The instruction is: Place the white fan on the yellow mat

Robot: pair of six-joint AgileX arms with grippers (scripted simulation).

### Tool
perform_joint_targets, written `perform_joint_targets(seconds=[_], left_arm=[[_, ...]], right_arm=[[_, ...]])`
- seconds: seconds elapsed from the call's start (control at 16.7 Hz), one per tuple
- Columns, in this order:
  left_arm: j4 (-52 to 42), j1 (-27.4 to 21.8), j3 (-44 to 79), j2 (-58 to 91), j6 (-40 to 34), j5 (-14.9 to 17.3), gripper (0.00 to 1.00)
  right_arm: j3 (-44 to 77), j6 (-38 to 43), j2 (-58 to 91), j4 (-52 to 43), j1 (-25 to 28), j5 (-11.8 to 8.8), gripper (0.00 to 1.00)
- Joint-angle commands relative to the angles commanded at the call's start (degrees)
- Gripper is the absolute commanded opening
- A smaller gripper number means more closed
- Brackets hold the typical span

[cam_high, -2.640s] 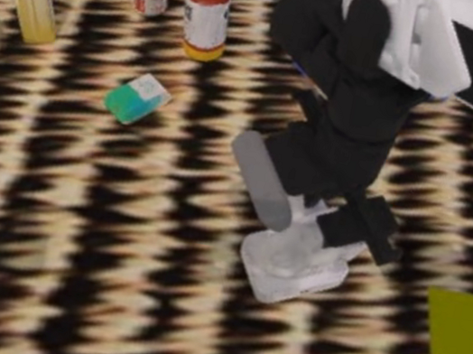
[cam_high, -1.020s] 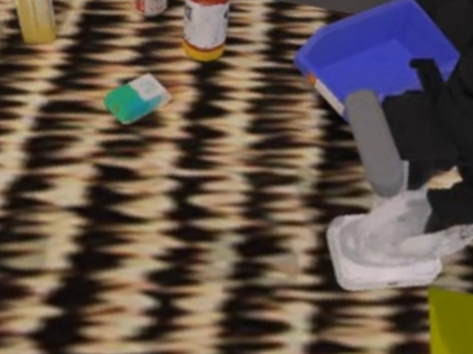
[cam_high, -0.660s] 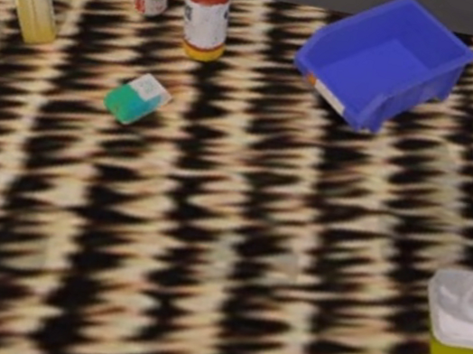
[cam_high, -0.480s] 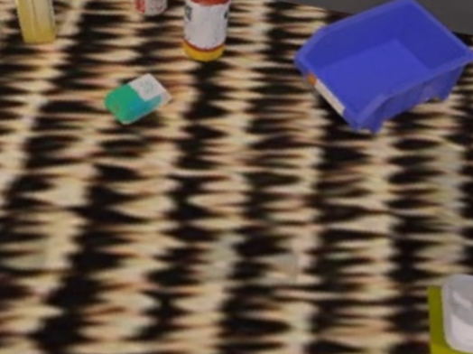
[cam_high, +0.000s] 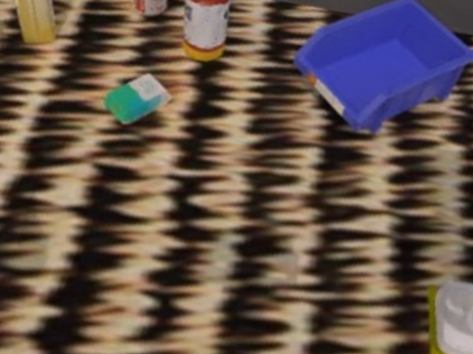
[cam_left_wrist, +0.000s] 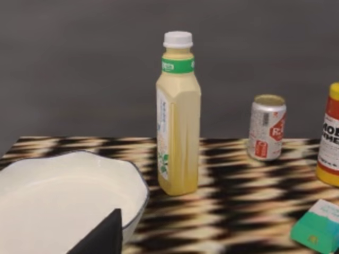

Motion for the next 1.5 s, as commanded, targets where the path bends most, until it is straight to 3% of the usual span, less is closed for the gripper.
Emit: perform_joint_targets(seconds=[0.36, 1.14, 1.5], left_arm=[[0.00, 0.00, 0.00, 0.00, 0.00, 0.00, 1.00], [0.00, 0.00, 0.00, 0.00, 0.00, 0.00, 1.00], [0.00, 0.00, 0.00, 0.00, 0.00, 0.00, 1.00]], right_arm=[[-2.71, -0.14, 0.15, 2.95, -0.09, -0.02, 0.00], [-2.71, -0.14, 0.15, 2.95, -0.09, -0.02, 0.98], [-2.71, -0.14, 0.15, 2.95, -0.09, -0.02, 1.00]])
